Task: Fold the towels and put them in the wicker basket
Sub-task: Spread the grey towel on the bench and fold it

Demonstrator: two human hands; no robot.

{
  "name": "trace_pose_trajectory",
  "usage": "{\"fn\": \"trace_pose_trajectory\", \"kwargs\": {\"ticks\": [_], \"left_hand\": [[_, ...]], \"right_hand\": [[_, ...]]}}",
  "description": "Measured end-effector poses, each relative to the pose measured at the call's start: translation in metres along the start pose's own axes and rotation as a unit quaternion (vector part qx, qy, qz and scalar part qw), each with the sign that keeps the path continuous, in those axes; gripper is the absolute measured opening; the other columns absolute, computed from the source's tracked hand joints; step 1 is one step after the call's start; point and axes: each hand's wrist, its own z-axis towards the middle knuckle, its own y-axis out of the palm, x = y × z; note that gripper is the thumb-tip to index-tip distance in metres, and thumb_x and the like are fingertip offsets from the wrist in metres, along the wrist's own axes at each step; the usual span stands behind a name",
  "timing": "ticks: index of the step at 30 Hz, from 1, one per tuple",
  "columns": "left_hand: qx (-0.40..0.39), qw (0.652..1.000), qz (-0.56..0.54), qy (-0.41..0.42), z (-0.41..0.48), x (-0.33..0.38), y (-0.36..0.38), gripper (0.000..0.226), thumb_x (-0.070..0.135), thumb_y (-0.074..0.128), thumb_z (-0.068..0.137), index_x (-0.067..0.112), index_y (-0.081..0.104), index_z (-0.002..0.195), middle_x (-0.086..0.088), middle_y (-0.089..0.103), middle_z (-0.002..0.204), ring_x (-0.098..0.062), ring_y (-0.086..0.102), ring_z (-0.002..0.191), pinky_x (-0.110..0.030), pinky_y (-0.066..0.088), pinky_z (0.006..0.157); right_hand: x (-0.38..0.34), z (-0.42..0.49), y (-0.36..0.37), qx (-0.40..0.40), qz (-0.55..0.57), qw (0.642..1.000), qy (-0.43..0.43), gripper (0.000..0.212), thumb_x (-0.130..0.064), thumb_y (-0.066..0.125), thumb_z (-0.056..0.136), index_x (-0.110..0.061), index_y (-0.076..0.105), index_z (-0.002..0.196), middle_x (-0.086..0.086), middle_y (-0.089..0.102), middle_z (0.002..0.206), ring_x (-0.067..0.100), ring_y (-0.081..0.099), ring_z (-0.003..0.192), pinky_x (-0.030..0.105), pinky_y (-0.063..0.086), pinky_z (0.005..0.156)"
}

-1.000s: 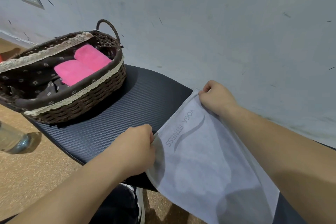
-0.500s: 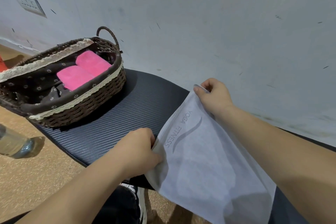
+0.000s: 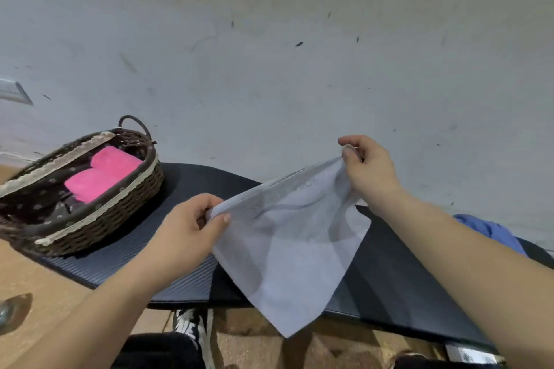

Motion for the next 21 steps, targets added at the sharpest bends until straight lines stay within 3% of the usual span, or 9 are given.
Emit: {"fn": "trace_pose_trajectory", "kwargs": {"ticks": [2, 5, 7, 9, 11, 15, 21], "left_hand": [[-0.001, 0.997, -0.073, 0.005, -0.006, 0.024, -0.005, 0.007, 0.026, 0.068, 0.098, 0.024, 0.073, 0.095, 0.003, 0.076, 0.087, -0.014, 0.069, 0.079, -0.032, 0.054, 0.073], [-0.024, 0.991, -0.128, 0.023, -0.015, 0.059, -0.011, 0.009, 0.023, 0.069, 0.097, 0.015, 0.075, 0.098, -0.008, 0.077, 0.088, -0.016, 0.068, 0.079, -0.030, 0.052, 0.072], [-0.036, 0.988, -0.146, 0.034, -0.018, 0.078, -0.016, 0.010, 0.024, 0.072, 0.094, 0.016, 0.074, 0.100, -0.009, 0.075, 0.084, -0.017, 0.065, 0.076, -0.027, 0.051, 0.069], [-0.051, 0.989, -0.128, 0.054, -0.019, 0.093, -0.020, 0.016, 0.026, 0.077, 0.090, 0.025, 0.071, 0.105, -0.009, 0.073, 0.084, -0.018, 0.064, 0.074, -0.028, 0.050, 0.068], [-0.072, 0.990, -0.074, 0.094, -0.019, 0.103, -0.021, 0.024, 0.027, 0.081, 0.086, 0.033, 0.068, 0.106, -0.013, 0.067, 0.078, -0.019, 0.062, 0.070, -0.033, 0.047, 0.069], [-0.084, 0.983, 0.044, 0.155, -0.019, 0.116, -0.011, 0.022, 0.023, 0.085, 0.083, 0.036, 0.072, 0.095, 0.001, 0.073, 0.081, -0.024, 0.069, 0.075, -0.035, 0.056, 0.074], [-0.135, 0.977, 0.025, 0.161, -0.029, 0.110, 0.003, 0.031, 0.025, 0.086, 0.080, 0.033, 0.066, 0.102, -0.009, 0.071, 0.083, -0.031, 0.068, 0.075, -0.039, 0.056, 0.073]], "right_hand": [[-0.010, -0.014, -0.038, -0.030, 0.029, 0.998, 0.037, 0.019, -0.014, 0.059, 0.101, -0.024, 0.076, 0.104, -0.002, 0.061, 0.083, 0.007, 0.055, 0.073, 0.015, 0.046, 0.069], [-0.017, -0.036, -0.093, -0.089, 0.092, 0.987, 0.100, 0.017, -0.012, 0.067, 0.097, -0.023, 0.079, 0.096, 0.008, 0.066, 0.088, 0.023, 0.060, 0.080, 0.033, 0.050, 0.071], [-0.020, -0.048, -0.124, -0.111, 0.121, 0.978, 0.125, 0.013, -0.012, 0.068, 0.097, -0.021, 0.078, 0.098, 0.006, 0.068, 0.086, 0.023, 0.060, 0.075, 0.029, 0.046, 0.061], [-0.019, -0.059, -0.149, -0.116, 0.132, 0.976, 0.130, 0.012, -0.011, 0.069, 0.096, -0.019, 0.076, 0.099, 0.006, 0.070, 0.087, 0.022, 0.061, 0.073, 0.027, 0.045, 0.059], [-0.015, -0.066, -0.165, -0.109, 0.135, 0.977, 0.123, 0.010, -0.008, 0.069, 0.096, -0.016, 0.076, 0.098, 0.008, 0.071, 0.089, 0.025, 0.062, 0.079, 0.033, 0.048, 0.067], [-0.003, -0.075, -0.182, -0.084, 0.121, 0.982, 0.120, 0.008, -0.003, 0.071, 0.093, -0.009, 0.075, 0.095, 0.012, 0.072, 0.086, 0.028, 0.062, 0.086, 0.042, 0.049, 0.080], [0.025, -0.091, -0.193, -0.107, 0.117, 0.976, 0.152, 0.010, 0.001, 0.070, 0.093, -0.007, 0.074, 0.091, 0.007, 0.073, 0.076, 0.019, 0.065, 0.072, 0.030, 0.058, 0.069]]}}
